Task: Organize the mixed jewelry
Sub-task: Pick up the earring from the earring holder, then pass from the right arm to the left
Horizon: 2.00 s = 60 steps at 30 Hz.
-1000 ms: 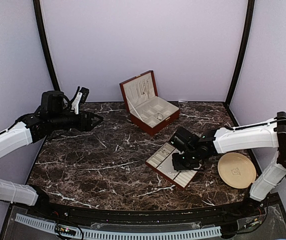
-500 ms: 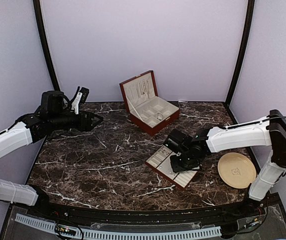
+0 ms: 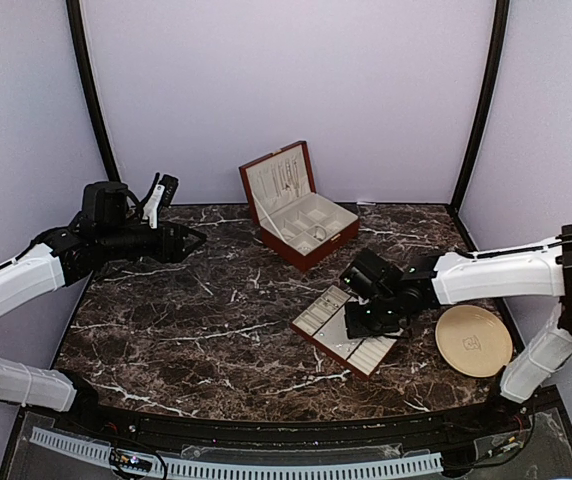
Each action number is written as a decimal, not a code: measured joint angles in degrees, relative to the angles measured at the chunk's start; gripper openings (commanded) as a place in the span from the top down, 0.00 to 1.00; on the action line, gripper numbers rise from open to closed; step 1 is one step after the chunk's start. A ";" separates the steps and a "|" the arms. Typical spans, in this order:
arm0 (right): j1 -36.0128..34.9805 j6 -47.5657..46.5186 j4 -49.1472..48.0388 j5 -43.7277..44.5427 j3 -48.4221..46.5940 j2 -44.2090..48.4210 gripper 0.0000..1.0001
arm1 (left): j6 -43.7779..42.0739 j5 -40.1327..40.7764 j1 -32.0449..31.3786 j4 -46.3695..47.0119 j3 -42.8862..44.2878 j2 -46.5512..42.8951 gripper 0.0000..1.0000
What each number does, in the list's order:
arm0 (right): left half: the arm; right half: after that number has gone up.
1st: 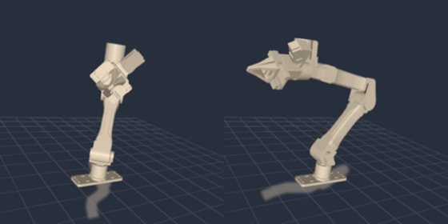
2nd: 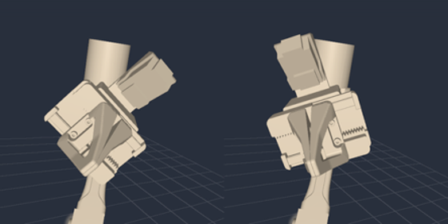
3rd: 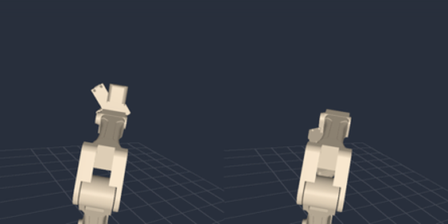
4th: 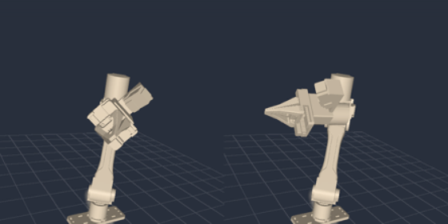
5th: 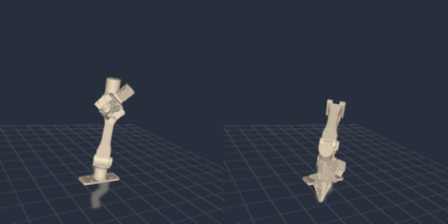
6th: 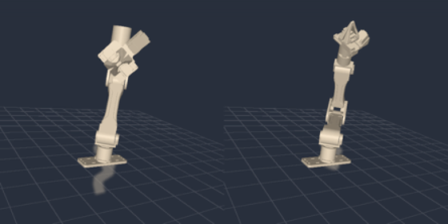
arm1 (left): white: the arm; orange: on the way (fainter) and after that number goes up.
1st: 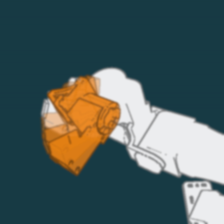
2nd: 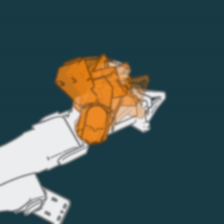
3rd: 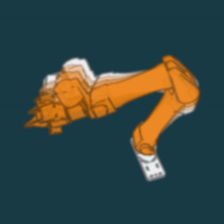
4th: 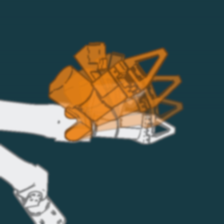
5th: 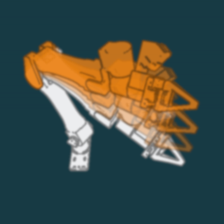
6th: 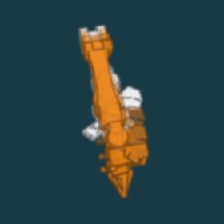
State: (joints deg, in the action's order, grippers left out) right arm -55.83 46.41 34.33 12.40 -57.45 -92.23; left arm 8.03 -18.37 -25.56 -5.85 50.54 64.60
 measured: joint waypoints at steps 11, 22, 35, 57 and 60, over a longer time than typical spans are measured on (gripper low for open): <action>9.33 12.90 -28.55 -19.10 24.72 16.02 1.00 | 0.02 -0.02 0.00 0.07 -0.02 0.00 0.38; 11.52 24.68 -48.13 -26.10 34.27 18.84 1.00 | 0.17 -0.07 0.00 0.11 -0.02 0.00 0.38; 14.71 30.80 -58.05 -33.66 37.66 22.53 1.00 | -0.17 -7.26 -1.55 6.54 -3.80 -1.88 0.38; 15.61 37.29 -69.66 -50.12 31.63 32.48 1.00 | -13.46 10.51 -38.51 47.84 -2.86 26.82 0.51; 15.61 37.92 -71.21 -51.45 31.50 32.50 1.00 | -14.19 10.82 -39.04 49.31 0.31 29.18 0.53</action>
State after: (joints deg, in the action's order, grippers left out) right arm -40.23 84.33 -36.88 -39.05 -25.96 -59.72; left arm -6.15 -7.55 -64.60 43.46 50.85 93.78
